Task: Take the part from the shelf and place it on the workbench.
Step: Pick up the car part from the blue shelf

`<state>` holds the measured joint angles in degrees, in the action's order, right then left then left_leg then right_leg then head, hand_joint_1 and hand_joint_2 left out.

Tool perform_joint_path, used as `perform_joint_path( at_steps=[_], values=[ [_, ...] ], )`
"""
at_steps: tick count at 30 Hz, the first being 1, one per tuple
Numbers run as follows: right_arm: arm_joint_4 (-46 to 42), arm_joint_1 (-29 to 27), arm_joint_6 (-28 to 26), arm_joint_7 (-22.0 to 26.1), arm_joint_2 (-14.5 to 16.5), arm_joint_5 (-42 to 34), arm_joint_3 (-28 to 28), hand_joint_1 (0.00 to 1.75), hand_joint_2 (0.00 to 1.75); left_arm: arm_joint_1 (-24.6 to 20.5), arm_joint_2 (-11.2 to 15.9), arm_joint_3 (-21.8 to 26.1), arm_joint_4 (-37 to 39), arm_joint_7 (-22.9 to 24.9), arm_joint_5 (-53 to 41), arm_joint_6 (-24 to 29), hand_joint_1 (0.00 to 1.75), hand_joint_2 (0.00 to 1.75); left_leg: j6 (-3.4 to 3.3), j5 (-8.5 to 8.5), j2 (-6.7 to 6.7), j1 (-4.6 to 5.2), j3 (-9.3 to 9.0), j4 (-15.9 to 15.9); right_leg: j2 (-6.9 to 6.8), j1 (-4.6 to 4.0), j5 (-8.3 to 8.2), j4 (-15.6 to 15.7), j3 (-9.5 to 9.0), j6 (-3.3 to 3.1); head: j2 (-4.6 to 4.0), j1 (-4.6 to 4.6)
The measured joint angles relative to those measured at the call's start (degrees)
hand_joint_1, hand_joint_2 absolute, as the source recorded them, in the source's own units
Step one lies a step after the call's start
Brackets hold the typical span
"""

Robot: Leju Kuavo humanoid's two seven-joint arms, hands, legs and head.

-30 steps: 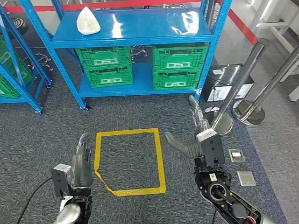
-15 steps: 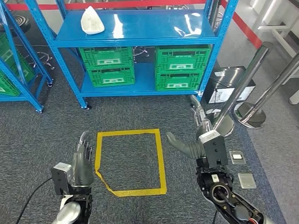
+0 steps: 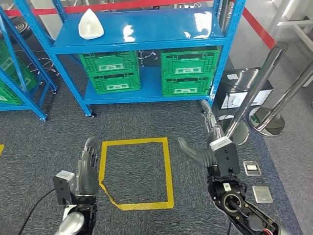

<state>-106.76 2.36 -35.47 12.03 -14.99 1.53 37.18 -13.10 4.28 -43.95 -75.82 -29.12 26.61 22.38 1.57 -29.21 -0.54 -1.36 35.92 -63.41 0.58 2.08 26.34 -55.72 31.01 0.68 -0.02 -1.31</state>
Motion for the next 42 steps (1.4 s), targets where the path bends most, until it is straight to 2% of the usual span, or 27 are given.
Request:
perform_joint_path(
  at_steps=[2, 3, 4, 6, 8, 10, 12, 14, 17, 18, 19, 20, 22, 23, 24, 26, 28, 30, 32, 33, 34, 35, 37, 38, 39, 41, 42],
  values=[
    [0.0, -0.1, 0.0, 0.0, 0.0, -0.4, 0.0, 0.0, 0.0, 0.0, 0.0, 0.0, 0.0, 0.0, 0.0, -0.1, 0.0, 0.0, -0.12, -2.04, 0.08, 0.07, 5.07, -8.0, -0.06, -0.32, 0.51, 0.0, -0.45, -0.42, 0.0, 0.49],
    [0.0, -0.1, 0.0, 0.0, 0.0, -0.6, 0.0, 0.0, 0.0, 0.1, 0.0, 0.0, 0.0, 0.0, 0.0, -0.1, 0.0, 0.0, -0.35, -1.62, 0.08, 0.12, 6.47, -9.5, -0.03, -0.5, 0.83, 0.0, -0.82, -0.54, 0.0, 0.59],
    [0.0, -0.1, 0.0, 0.0, 0.0, -0.7, 0.0, 0.0, 0.0, 0.1, 0.1, 0.0, 0.0, 0.0, 0.0, -0.2, 0.0, 0.0, -0.73, -0.11, 0.08, 0.26, 6.66, -8.5, 0.01, -0.7, 1.2, 0.0, -1.3, -0.6, 0.0, 0.69],
    [0.0, -0.1, 0.1, 0.0, 0.0, -0.8, 0.0, 0.0, 0.0, 0.1, 0.1, 0.0, 0.0, 0.0, 0.0, -0.2, 0.0, 0.0, -2.06, 4.8, 0.11, 0.85, 3.95, -0.8, 0.07, -1.01, 2.07, 0.1, -2.48, -0.6, 0.0, 0.87],
    [-0.1, -0.1, 0.3, 0.0, 0.0, -0.9, 0.0, 0.0, 0.0, -0.1, 0.1, 0.0, 0.0, 0.0, 0.0, -0.2, 0.0, 0.0, -3.12, 7.38, 0.3, 1.53, 0.91, 6.2, 0.1, -1.25, 2.89, 0.3, -3.24, -0.26, 0.0, 0.88],
    [-0.1, -0.1, 0.4, 0.0, 0.0, -0.9, -0.1, 0.0, 0.0, -0.2, 0.1, 0.0, -0.1, 0.0, 0.0, -0.3, 0.0, 0.0, -3.4, 7.05, 0.36, 1.87, -0.17, 8.3, 0.07, -1.26, 2.98, 0.4, -3.79, 0.42, 0.0, 0.79],
    [-0.1, -0.1, 0.5, 0.0, 0.0, -1.0, -0.2, 0.0, 0.0, -0.3, 0.1, 0.0, -0.1, -0.1, 0.1, -0.3, 0.0, 0.0, -3.61, 6.8, 0.17, 1.71, -1.39, 9.5, -0.11, -1.14, 2.98, -0.1, -4.16, 1.08, 0.0, 0.71],
    [-0.1, -0.1, 0.6, 0.1, 0.0, -1.1, -0.3, 0.0, 0.0, -0.4, 0.0, 0.0, -0.1, -0.1, 0.2, -0.5, 0.0, 0.0, -3.9, 6.52, 0.08, 1.38, -3.02, 10.4, -0.26, -1.09, 4.34, -3.9, -2.45, 1.56, 0.0, 0.39],
    [-0.1, -0.2, 0.6, 0.1, -0.1, -1.3, -0.5, 0.0, 0.0, -0.5, -0.1, 0.0, -0.1, -0.1, 0.6, -0.7, 0.0, 0.0, -4.07, 5.6, 0.05, 1.24, -4.38, 10.7, -0.28, -0.96, 8.33, -14.9, 4.31, 2.13, 0.0, -0.52],
    [-0.1, -0.3, 0.7, 0.1, -0.1, -1.4, -0.5, 0.0, 0.0, -0.4, -0.1, 0.0, -0.1, -0.1, 0.7, -0.7, 0.0, 0.0, -3.98, 5.18, 0.04, 1.2, -4.87, 10.7, -0.29, -0.91, 8.73, -16.4, 5.97, 2.27, 0.0, -0.74],
    [-0.1, -0.4, 0.7, 0.1, -0.1, -1.5, -0.6, 0.0, 0.0, -0.4, -0.1, 0.0, -0.1, -0.1, 0.8, -0.7, 0.0, 0.0, -3.84, 4.72, 0.02, 1.13, -5.48, 10.7, -0.3, -0.85, 7.96, -15.9, 6.68, 2.4, 0.0, -0.94],
    [-0.1, -0.4, 0.8, 0.1, -0.2, -1.5, -0.6, 0.0, 0.0, -0.4, -0.1, 0.0, -0.1, -0.1, 0.9, -0.7, 0.0, 0.0, -3.64, 4.21, -0.01, 1.03, -6.19, 10.6, -0.31, -0.75, 5.79, -13.3, 6.35, 2.49, 0.0, -1.14],
    [-0.1, -0.4, 0.8, 0.1, -0.2, -1.6, -0.6, 0.0, 0.0, -0.5, -0.1, 0.0, -0.1, -0.1, 1.0, -0.7, 0.0, 0.0, -3.03, 3.05, -0.06, 0.87, -7.56, 10.4, -0.29, -0.49, -0.03, -5.5, 4.45, 2.72, 0.0, -1.53],
    [-0.1, -0.4, 0.8, 0.1, -0.2, -1.6, -0.6, 0.0, 0.0, -0.5, -0.1, 0.0, -0.1, -0.2, 1.0, -0.8, 0.0, 0.0, -2.68, 2.55, -0.11, 0.85, -7.86, 10.1, -0.32, -0.43, -1.36, -2.4, 3.78, 2.55, 0.0, -1.67],
    [-0.1, -0.5, 0.8, 0.1, -0.2, -1.7, -0.6, 0.0, 0.0, -0.6, -0.1, 0.0, -0.1, -0.2, 1.0, -0.8, 0.0, 0.0, -2.32, 2.15, -0.15, 0.89, -7.87, 9.9, -0.36, -0.45, -2.1, -0.9, 3.32, 2.17, 0.0, -1.75],
    [-0.1, -0.6, 0.8, 0.2, -0.3, -1.7, -0.6, 0.0, 0.0, -0.7, -0.1, -0.1, 0.0, -0.2, 1.0, -0.8, 0.0, 0.0, -1.74, 1.74, -0.17, 0.99, -7.74, 9.5, -0.41, -0.58, -1.62, -0.4, 2.95, 0.95, 0.0, -1.59],
    [-0.1, -0.7, 0.9, 0.2, -0.3, -1.7, -0.7, 0.0, 0.0, -0.8, -0.1, -0.1, 0.0, -0.2, 1.0, -0.8, 0.0, 0.0, -1.27, 1.18, -0.03, 0.98, -7.58, 8.1, -0.33, -0.5, -1.81, -0.4, 2.17, 0.09, 0.0, -1.15],
    [-0.1, -0.7, 0.9, 0.3, -0.3, -1.7, -0.7, 0.0, 0.0, -1.0, -0.1, -0.1, 0.0, -0.2, 1.0, -0.8, 0.0, 0.0, -0.8, -0.67, 0.11, 0.89, -4.72, 2.6, -0.28, -0.45, -1.43, -0.3, 1.48, -0.5, 0.0, -0.39],
    [-0.1, -0.7, 0.9, 0.3, -0.3, -1.7, -0.7, 0.0, 0.0, -1.0, -0.1, -0.1, 0.0, -0.2, 1.0, -0.8, 0.0, 0.0, -0.52, -3.52, 0.16, 0.88, 0.7, -5.5, -0.27, -0.63, -0.98, -0.3, 1.19, -0.85, 0.0, 0.3],
    [-0.1, -0.7, 0.9, 0.3, -0.3, -1.7, -0.7, 0.0, 0.0, -0.9, -0.1, -0.1, 0.0, -0.2, 1.0, -0.8, 0.0, 0.0, -0.57, -4.12, 0.16, 0.91, 3.05, -8.2, -0.23, -0.79, -0.71, -0.3, 0.98, -0.96, 0.0, 0.47],
    [-0.1, -0.8, 0.9, 0.3, -0.3, -1.7, -0.7, 0.0, 0.0, -0.8, -0.1, -0.1, 0.0, -0.2, 1.1, -0.8, 0.0, 0.0, -0.81, -3.55, 0.16, 0.98, 4.36, -8.8, -0.16, -0.97, -0.39, -0.3, 0.62, -1.03, 0.0, 0.55],
    [-0.1, -0.8, 0.9, 0.3, -0.3, -1.7, -0.7, 0.0, 0.0, -0.8, 0.0, -0.1, 0.0, -0.2, 1.1, -0.8, 0.0, 0.0, -1.24, -1.59, 0.15, 1.13, 4.45, -7.0, -0.09, -1.2, -0.04, -0.3, 0.11, -1.08, 0.0, 0.65],
    [-0.1, -0.8, 0.9, 0.3, -0.3, -1.7, -0.6, 0.0, 0.0, -0.8, 0.0, -0.1, 0.0, -0.2, 1.2, -0.8, 0.0, 0.0, -2.72, 4.34, 0.19, 1.75, 2.01, 1.3, -0.01, -1.59, 0.78, -0.2, -1.11, -1.12, 0.0, 0.78],
    [-0.1, -0.8, 1.0, 0.3, -0.3, -1.7, -0.6, 0.0, 0.0, -0.8, 0.0, -0.1, 0.0, -0.2, 1.3, -0.8, 0.0, 0.0, -3.39, 5.73, 0.25, 2.18, 0.74, 4.8, 0.02, -1.7, 1.09, 0.0, -1.59, -1.05, 0.0, 0.72],
    [-0.1, -0.8, 1.0, 0.3, -0.3, -1.6, -0.7, 0.0, 0.0, -0.9, 0.0, -0.1, 0.0, -0.3, 1.4, -0.8, 0.0, 0.0, -3.92, 6.04, 0.25, 2.53, -0.21, 7.3, 0.04, -1.65, 1.36, 0.2, -1.89, -0.84, 0.0, 0.69],
    [-0.1, -1.0, 1.0, 0.3, -0.3, -1.5, -0.7, 0.0, 0.0, -0.9, -0.1, -0.1, -0.1, -0.3, 1.6, -0.8, 0.0, 0.0, -4.39, 4.96, 0.18, 2.88, -0.99, 9.0, 0.03, -1.53, 1.2, 0.6, -2.46, -0.19, 0.0, 0.73],
    [-0.2, -1.0, 1.0, 0.3, -0.3, -1.3, -0.7, 0.0, 0.0, -0.9, -0.1, -0.1, -0.1, -0.4, 1.7, -0.8, 0.0, 0.0, -4.56, 5.41, 0.1, 2.73, -1.7, 9.9, -0.04, -1.53, 1.13, 0.5, -2.76, 0.22, 0.0, 0.82]
  ],
)
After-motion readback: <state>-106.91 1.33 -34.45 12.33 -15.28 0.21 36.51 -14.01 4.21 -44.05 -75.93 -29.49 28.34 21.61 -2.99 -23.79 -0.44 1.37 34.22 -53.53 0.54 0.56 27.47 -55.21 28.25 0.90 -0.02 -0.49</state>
